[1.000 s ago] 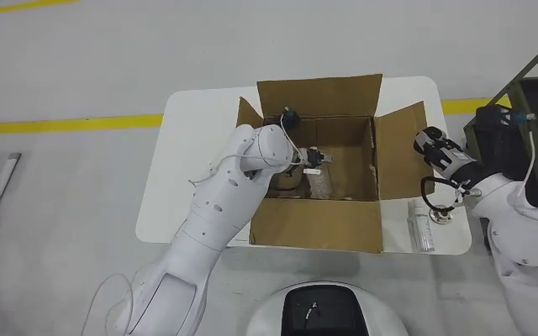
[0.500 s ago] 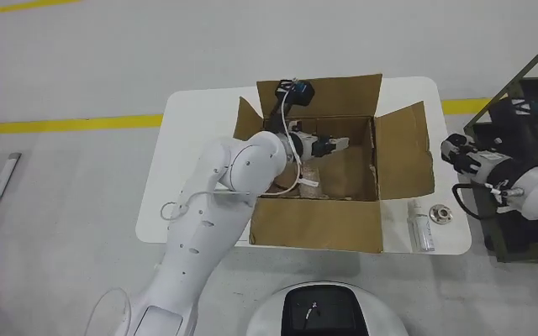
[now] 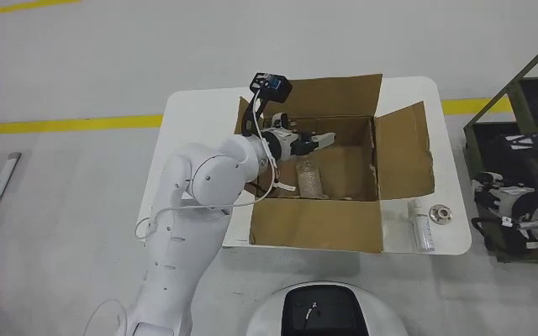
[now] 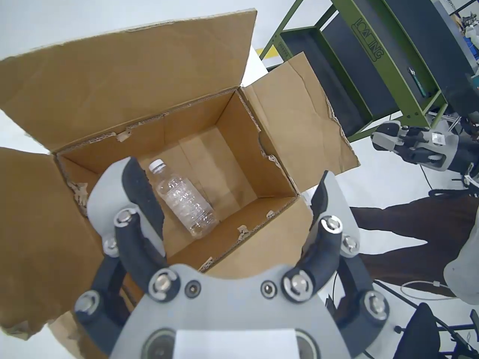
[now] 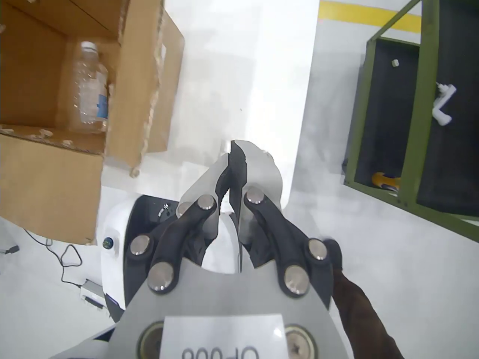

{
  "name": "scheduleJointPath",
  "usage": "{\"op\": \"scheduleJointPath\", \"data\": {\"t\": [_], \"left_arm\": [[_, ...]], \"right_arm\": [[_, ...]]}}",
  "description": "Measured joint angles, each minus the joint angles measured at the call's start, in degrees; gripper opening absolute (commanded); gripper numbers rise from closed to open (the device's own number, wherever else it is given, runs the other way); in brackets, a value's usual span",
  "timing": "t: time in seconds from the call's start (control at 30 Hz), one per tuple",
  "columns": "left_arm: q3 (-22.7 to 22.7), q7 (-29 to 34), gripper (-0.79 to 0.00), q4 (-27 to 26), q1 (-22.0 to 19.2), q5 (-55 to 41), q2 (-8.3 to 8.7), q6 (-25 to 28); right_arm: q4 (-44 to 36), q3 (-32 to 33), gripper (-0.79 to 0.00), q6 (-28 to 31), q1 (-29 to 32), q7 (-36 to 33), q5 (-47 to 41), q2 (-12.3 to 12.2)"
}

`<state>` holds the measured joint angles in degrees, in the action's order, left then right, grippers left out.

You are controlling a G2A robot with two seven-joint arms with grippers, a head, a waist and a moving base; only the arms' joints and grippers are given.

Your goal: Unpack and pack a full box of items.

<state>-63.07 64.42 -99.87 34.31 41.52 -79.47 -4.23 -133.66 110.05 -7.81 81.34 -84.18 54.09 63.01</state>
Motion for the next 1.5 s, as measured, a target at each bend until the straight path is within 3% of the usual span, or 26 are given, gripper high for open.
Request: {"op": "scheduleJointPath", "data": {"t": [0.4,0.67,0.73,0.77,0.87,0.93,1.07,1.1,1.17,1.23,1.33,1.5], "left_arm": [[0.0,0.0,0.0,0.0,0.0,0.0,0.0,0.0],[0.0,0.0,0.0,0.0,0.0,0.0,0.0,0.0],[0.0,0.0,0.0,0.0,0.0,0.0,0.0,0.0],[0.0,0.0,0.0,0.0,0.0,0.0,0.0,0.0],[0.0,0.0,0.0,0.0,0.0,0.0,0.0,0.0],[0.0,0.0,0.0,0.0,0.0,0.0,0.0,0.0],[0.0,0.0,0.0,0.0,0.0,0.0,0.0,0.0],[0.0,0.0,0.0,0.0,0.0,0.0,0.0,0.0],[0.0,0.0,0.0,0.0,0.0,0.0,0.0,0.0],[0.0,0.0,0.0,0.0,0.0,0.0,0.0,0.0],[0.0,0.0,0.0,0.0,0.0,0.0,0.0,0.0],[0.0,0.0,0.0,0.0,0.0,0.0,0.0,0.0]], "right_arm": [[-0.1,-0.1,-0.785,0.1,0.4,-0.2,0.2,0.0],[0.3,-1.1,-0.776,4.6,8.0,0.8,5.4,-0.3],[0.6,-0.5,-0.631,5.7,10.9,1.2,5.5,-0.3],[0.9,-0.3,-0.514,6.1,12.3,1.6,5.6,-0.2],[2.0,-0.2,-0.496,6.7,16.3,3.9,5.8,-0.1],[2.3,-0.7,-0.422,6.6,17.9,6.0,5.3,0.1],[3.6,-2.6,-0.369,7.0,19.0,8.7,4.3,0.2],[3.9,-3.1,-0.299,7.1,19.0,9.1,4.8,0.2],[4.6,-4.4,-0.243,6.9,18.7,10.0,5.8,0.2],[5.4,-5.9,-0.249,6.5,18.0,10.8,6.9,0.1],[7.0,-8.3,-0.154,5.8,16.4,12.9,6.5,0.2],[10.8,-12.3,-0.215,4.8,13.4,14.9,5.5,0.4]]}}
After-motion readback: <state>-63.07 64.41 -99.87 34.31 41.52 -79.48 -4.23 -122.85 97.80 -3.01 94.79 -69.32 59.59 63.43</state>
